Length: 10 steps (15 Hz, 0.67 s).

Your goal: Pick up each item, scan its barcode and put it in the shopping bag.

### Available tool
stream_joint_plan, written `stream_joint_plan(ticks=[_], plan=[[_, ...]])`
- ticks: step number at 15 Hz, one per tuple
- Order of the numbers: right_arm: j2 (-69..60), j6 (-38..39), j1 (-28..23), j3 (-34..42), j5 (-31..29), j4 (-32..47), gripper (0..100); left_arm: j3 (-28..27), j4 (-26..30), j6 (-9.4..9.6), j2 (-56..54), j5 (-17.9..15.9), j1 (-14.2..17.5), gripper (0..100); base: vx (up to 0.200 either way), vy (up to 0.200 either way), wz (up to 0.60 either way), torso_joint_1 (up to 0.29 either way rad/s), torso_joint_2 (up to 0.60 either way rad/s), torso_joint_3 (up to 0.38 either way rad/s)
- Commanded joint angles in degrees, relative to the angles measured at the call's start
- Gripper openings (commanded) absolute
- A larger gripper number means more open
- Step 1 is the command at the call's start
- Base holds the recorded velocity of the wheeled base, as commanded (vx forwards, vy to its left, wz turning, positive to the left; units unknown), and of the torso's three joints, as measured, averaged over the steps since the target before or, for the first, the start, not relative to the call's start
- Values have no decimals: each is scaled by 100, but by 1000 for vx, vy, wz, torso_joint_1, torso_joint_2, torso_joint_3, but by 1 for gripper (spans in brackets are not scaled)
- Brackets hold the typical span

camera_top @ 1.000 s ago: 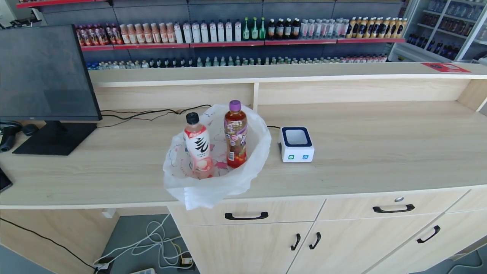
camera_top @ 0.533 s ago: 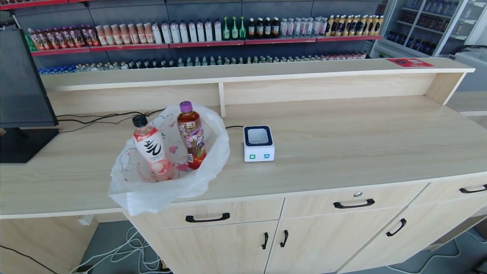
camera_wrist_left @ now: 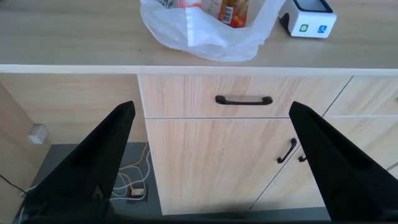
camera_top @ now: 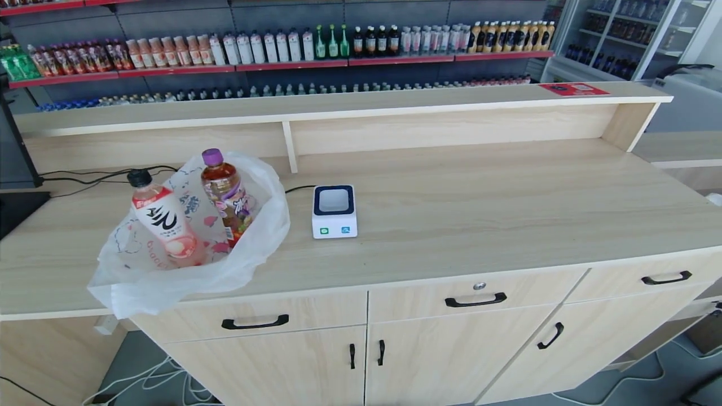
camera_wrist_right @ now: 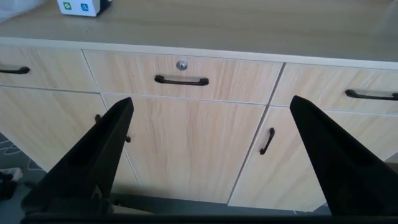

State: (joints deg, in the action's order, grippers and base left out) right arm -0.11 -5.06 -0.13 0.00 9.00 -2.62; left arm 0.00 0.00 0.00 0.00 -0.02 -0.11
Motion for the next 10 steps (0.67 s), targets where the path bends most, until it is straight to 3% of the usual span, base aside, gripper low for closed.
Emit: stream_joint_plan(ticks=[1,2,10], plan=[[11,-4,-4,0,6,-2,100,0,0,-9,0,2,-7,100,0,0,0,-2,76,17],[11,-13,-4,0,6,7,100,0,0,-9,0,2,-7,100,0,0,0,0,0,0],[11,-57,-4,0,6,7,100,0,0,-9,0,2,-7,100,-200,0,0,2,4,4]])
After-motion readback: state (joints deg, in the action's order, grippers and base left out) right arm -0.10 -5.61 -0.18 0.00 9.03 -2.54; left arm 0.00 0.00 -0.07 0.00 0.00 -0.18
